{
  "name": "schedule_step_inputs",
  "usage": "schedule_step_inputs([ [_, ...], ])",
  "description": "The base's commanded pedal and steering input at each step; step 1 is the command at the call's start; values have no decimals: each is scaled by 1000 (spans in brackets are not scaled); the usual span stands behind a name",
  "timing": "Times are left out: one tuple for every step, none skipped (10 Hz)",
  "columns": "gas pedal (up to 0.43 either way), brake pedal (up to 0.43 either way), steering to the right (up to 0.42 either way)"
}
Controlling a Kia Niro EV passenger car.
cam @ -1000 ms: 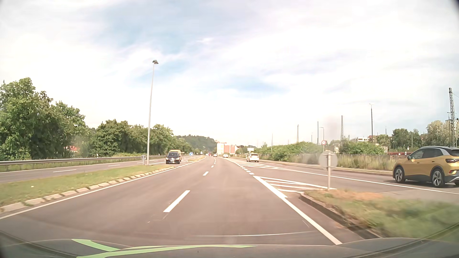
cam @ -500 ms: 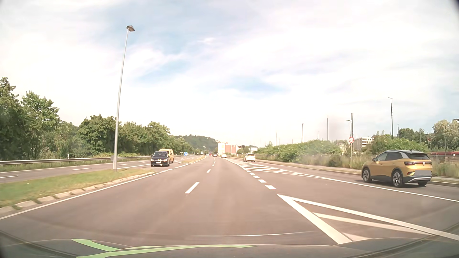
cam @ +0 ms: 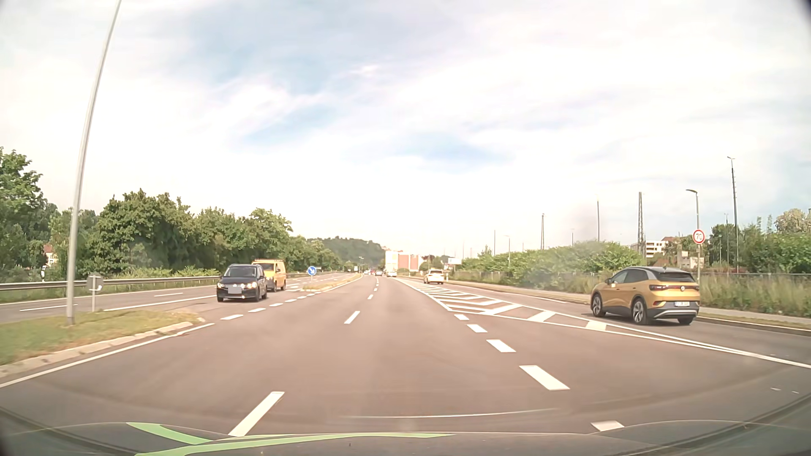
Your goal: Follow the waypoints while adhering to traffic rules and regulations
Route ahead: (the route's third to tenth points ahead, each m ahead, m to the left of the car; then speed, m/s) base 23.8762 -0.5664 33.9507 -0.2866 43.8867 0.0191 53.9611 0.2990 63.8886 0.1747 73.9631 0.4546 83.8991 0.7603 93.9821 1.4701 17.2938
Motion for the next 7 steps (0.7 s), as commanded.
schedule_step_inputs([
  [87, 0, -1],
  [87, 0, -1],
  [87, 0, -1],
  [87, 0, -2],
  [87, 0, -2],
  [87, 0, -2],
  [87, 0, -2],
])
